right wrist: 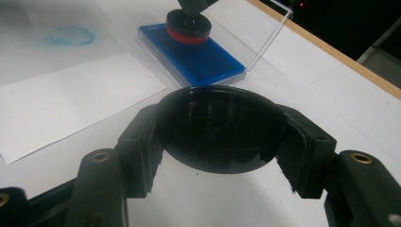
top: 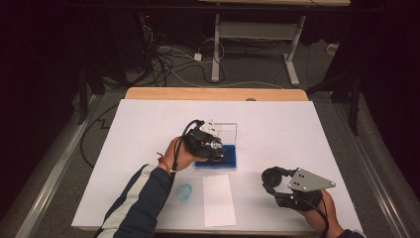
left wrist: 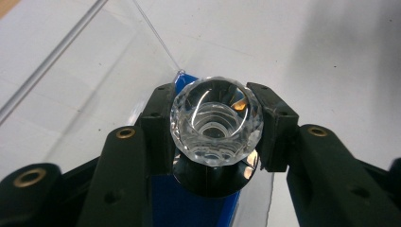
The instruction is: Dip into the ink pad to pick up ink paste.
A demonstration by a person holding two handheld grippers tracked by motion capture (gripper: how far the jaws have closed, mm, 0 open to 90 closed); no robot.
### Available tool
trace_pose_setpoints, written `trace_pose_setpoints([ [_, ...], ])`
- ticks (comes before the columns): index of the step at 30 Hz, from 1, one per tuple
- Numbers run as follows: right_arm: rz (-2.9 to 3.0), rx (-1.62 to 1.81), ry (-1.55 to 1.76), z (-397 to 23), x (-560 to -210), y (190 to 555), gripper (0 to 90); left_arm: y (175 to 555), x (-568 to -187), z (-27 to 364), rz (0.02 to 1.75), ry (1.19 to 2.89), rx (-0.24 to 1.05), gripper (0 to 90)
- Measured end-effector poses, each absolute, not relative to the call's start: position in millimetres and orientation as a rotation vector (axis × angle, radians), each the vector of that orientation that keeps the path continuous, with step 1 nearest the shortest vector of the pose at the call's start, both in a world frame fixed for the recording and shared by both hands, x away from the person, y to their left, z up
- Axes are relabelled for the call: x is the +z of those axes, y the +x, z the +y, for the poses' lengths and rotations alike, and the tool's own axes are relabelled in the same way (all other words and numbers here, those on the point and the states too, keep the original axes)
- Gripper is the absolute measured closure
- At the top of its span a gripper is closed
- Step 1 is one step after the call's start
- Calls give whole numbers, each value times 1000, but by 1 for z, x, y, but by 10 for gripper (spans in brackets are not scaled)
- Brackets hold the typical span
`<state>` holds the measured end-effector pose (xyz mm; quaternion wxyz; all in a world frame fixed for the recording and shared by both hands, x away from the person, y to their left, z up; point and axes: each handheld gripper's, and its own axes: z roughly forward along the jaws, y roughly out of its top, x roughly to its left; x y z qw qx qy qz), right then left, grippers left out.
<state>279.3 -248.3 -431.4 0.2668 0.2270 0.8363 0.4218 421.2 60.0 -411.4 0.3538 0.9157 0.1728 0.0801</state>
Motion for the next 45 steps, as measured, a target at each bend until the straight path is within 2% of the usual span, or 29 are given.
trace_pose_setpoints([
  [11, 2268, 1131, 602, -246, -432, 277, 383, 428, -415, 60, 472, 2371, 236, 539],
  [24, 2279, 1127, 603, -246, -433, 277, 382, 439, -432, 60, 514, 2385, 205, 539],
  [36, 2291, 1121, 607, -246, -435, 277, 382, 441, -438, 67, 543, 2317, 146, 540],
  [45, 2295, 1116, 604, -246, -435, 276, 382, 437, -439, 65, 530, 2329, 175, 541],
])
